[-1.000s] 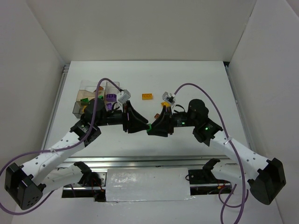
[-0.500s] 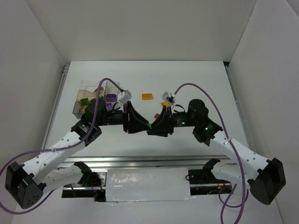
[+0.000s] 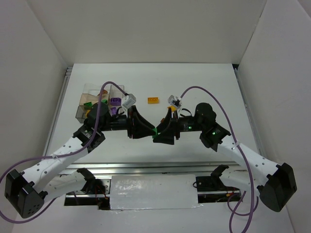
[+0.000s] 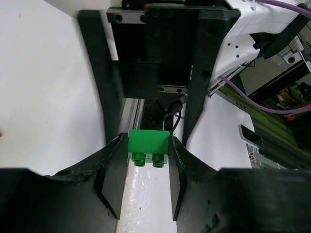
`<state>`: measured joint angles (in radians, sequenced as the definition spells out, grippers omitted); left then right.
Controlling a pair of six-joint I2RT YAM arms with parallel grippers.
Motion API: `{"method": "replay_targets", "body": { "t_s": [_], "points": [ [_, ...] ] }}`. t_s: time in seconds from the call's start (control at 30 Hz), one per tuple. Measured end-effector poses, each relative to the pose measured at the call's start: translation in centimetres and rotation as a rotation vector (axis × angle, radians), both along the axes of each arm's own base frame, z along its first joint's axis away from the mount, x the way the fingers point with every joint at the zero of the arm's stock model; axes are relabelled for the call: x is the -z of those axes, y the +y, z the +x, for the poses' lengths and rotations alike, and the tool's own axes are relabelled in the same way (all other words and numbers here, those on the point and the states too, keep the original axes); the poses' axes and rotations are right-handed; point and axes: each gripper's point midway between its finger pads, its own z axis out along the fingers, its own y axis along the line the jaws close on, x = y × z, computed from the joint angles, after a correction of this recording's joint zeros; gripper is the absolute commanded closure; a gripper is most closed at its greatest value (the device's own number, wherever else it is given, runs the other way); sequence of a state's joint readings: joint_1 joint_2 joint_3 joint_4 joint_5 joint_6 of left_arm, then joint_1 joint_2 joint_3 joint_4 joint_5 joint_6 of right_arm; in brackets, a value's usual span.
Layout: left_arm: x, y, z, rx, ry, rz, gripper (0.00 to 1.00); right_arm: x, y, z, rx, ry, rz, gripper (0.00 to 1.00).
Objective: Sort the legos into containers by color
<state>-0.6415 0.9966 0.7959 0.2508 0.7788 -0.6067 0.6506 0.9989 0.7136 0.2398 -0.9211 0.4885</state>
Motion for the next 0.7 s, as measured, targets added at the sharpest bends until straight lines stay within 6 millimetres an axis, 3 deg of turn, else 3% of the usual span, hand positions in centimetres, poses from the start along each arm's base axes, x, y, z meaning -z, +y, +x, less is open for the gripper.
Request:
{"method": "replay_targets", "body": {
  "t_s": [0.07, 0.27, 0.4, 0.5, 0.57, 0.63, 0.7],
  "points": [
    [-0.4, 0.1, -0.1, -0.005, -0.012, -0.009, 1.00, 0.0, 0.0, 0.1, 0.006, -0.006, 0.002, 0.11],
    [-1.8, 0.6, -0.2, -0.035, -0.056, -0.042, 1.00, 0.1, 0.1, 0.5, 0.028, -0.013, 0.000, 0.05],
    [-1.6, 0.7, 1.2, -0.118, -0.035, -0.019, 1.00, 0.3, 0.1, 0.8, 0.044, -0.019, -0.006, 0.03],
    [-2.0, 1.3, 3.8, -0.265, -0.015, 0.024, 1.00, 1.4, -0.1, 1.0, 0.062, -0.013, -0.026, 0.02],
    [-2.8, 2.2, 6.6, -0.427, 0.004, 0.061, 1.00, 2.2, -0.3, 1.1, 0.083, -0.006, -0.045, 0.02],
    [-3.7, 3.8, 9.5, -0.609, 0.019, 0.092, 1.00, 2.8, -0.7, 1.2, 0.111, 0.000, -0.062, 0.02],
    [-4.0, 6.6, 13.0, -0.854, 0.035, 0.141, 1.00, 3.4, -1.1, 1.3, 0.141, 0.005, -0.074, 0.01]
  ]
}}
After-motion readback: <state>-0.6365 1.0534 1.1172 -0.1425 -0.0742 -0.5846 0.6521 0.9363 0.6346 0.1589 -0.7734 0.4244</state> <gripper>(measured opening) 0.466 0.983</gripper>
